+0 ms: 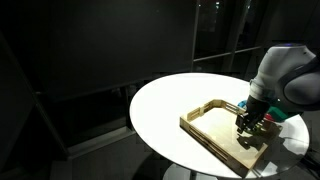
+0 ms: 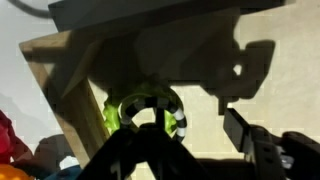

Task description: Remove the striped black and white ring from the crate and put it on the table

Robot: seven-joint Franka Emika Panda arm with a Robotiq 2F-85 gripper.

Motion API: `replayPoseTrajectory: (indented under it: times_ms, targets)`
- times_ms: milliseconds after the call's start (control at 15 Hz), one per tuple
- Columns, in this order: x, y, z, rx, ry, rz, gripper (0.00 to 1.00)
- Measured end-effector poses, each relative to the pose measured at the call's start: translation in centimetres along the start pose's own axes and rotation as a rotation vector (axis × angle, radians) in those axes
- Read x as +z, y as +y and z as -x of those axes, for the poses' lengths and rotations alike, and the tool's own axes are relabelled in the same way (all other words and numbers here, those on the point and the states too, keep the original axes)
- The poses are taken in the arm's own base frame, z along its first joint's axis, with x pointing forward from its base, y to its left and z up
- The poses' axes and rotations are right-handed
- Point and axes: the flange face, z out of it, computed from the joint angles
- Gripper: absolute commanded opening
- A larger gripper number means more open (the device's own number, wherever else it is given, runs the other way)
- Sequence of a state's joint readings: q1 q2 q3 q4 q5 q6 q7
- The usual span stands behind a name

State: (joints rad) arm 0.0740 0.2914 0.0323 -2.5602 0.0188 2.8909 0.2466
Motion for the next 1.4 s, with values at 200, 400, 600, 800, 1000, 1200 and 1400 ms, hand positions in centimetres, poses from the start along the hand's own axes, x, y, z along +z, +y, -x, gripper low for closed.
replayPoseTrajectory:
  times_ms: [200,400,600,800,1000,1200,1400]
  targets:
    - [-0.2,-0.1,-0.3,0.002,0.006,-0.002,0.1]
    - [-0.3,-0.1,-0.4,0.005,0.009,-0.004,0.03]
    - [-0.4,0.0,-0.6,0.013,0.012,-0.007,0.05]
    - [-0.8,0.0,-1.0,0.018,0.024,-0.01,0.05]
    - [-1.5,0.1,-1.6,0.024,0.042,-0.015,0.05]
    - [-2.8,0.2,-2.3,0.033,0.067,-0.022,0.05]
    - [-4.4,0.4,-3.0,0.055,0.097,-0.041,0.05]
